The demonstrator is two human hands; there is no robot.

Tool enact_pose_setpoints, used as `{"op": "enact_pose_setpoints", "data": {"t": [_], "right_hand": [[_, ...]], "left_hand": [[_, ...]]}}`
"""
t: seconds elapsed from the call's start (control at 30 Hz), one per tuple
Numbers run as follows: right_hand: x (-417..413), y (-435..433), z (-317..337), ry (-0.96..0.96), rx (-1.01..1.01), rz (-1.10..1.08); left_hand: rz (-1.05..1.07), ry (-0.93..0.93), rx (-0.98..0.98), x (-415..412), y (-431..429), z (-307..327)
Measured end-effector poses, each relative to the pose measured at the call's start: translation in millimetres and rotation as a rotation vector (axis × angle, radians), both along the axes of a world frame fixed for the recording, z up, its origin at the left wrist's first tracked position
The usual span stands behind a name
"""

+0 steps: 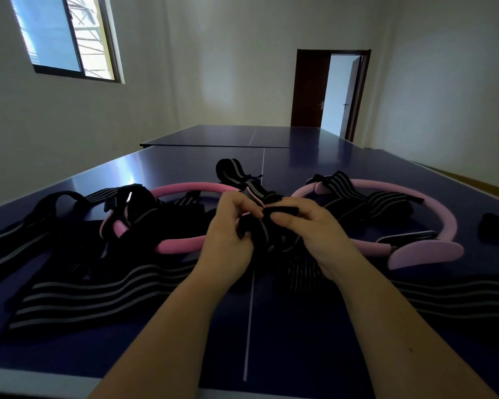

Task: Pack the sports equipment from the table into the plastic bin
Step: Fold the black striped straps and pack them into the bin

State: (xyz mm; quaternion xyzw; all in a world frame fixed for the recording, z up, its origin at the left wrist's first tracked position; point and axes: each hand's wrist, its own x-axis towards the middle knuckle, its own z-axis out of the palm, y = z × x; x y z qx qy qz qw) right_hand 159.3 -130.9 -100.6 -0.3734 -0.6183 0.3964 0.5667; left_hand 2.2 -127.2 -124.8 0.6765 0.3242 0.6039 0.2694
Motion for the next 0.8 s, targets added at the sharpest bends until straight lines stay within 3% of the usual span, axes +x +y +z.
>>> {"op": "enact_pose_setpoints", "data": {"t": [0.07, 0.2, 0.3, 0.37, 0.53, 0.6, 0.67, 0.8], "right_hand": [[0, 2, -2, 0.009, -0.055, 0.084], [6, 4, 2, 0.218, -0.26, 0.195], [6, 1, 2, 0.214, -0.31, 0.156], [6, 5, 0, 0.259, -0.25, -0.03], [15, 13, -2, 0.435, -0.254, -0.284], [15, 12, -5, 0.451, -0.264, -0.304], [13, 10, -5, 0.482, -0.275, -0.302], [15, 12, -4, 0.61, -0.268, -0.282]], "left_hand": [[-0.051, -0.069, -0.007, 0, -1, 1], [-0.012, -0.269, -0.068, 4, 3, 2], [0.073, -0.229, -0.113, 3, 10, -2], [0.211, -0.017, -0.162, -1, 17, -7], [0.461, 0.855, -0.129, -9, 23, -26], [0.49, 1.011, -0.167, -10, 25, -29], [0.554, 0.88, -0.184, -12, 30, -28], [0.726, 0.196, -0.194, -14, 24, -12]]}}
